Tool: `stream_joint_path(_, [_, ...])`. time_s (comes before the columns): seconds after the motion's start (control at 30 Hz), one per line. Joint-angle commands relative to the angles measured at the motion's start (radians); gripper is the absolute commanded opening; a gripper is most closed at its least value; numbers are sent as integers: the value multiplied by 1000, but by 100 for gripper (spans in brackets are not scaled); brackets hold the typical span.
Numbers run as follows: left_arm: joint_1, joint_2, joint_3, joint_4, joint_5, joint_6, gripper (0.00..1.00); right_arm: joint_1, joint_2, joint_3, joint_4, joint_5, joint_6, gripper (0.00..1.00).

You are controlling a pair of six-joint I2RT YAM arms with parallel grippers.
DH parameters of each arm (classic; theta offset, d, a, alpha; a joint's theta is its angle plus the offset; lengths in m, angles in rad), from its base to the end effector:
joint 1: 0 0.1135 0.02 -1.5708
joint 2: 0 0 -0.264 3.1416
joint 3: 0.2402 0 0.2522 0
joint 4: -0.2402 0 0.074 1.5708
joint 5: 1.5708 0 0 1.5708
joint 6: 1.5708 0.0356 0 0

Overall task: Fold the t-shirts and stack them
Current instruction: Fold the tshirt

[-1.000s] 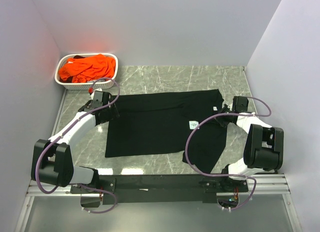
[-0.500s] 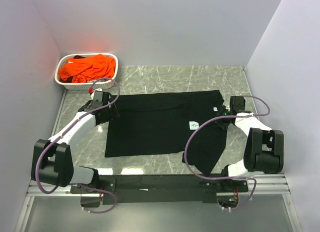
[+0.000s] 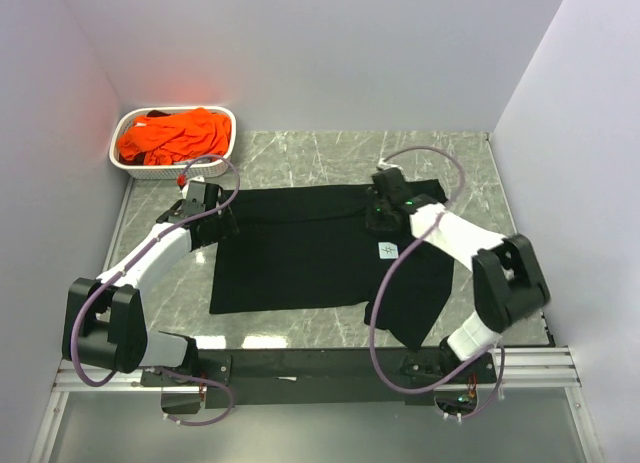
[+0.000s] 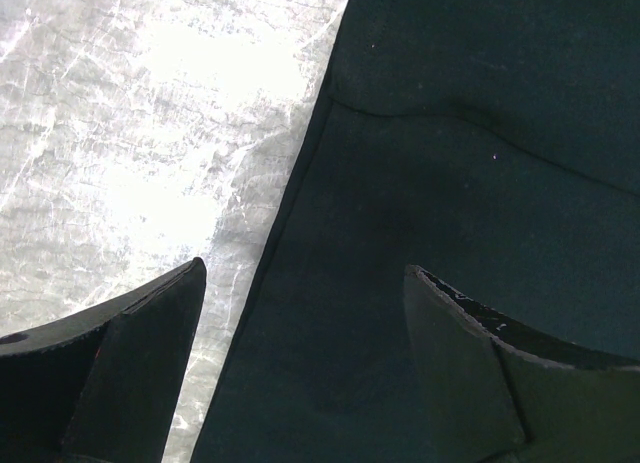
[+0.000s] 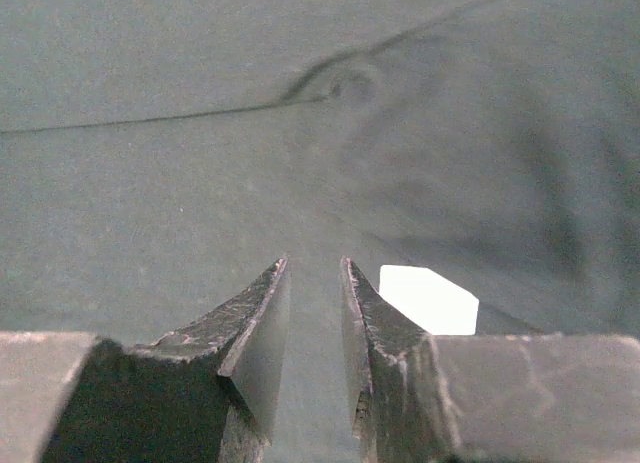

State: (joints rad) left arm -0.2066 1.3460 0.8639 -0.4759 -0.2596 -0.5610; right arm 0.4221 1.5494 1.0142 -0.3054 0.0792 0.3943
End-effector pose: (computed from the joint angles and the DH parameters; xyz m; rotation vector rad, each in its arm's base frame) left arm 0.2645 -0.0461 0.2218 -0.5381 2.4236 0.0064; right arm 0.3010 0.1321 0.2225 0.0030 2.4271 0.2800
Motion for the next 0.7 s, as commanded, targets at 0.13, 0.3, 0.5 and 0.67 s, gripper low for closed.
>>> stream_joint_path(0.13, [-4,4,29,11,-1,15,86,141,195,198,-86,272,-22,34])
stream_joint_path(0.3, [-2,7,30,11,2,16,86,172,288,282,-127,333,-8,34])
stream_joint_path(0.5, [-2,8,30,11,2,15,86,190,373,343,-173,421,12,34])
stream_joint_path(0.67, [-2,12,32,10,2,15,86,196,408,356,-207,468,34,34])
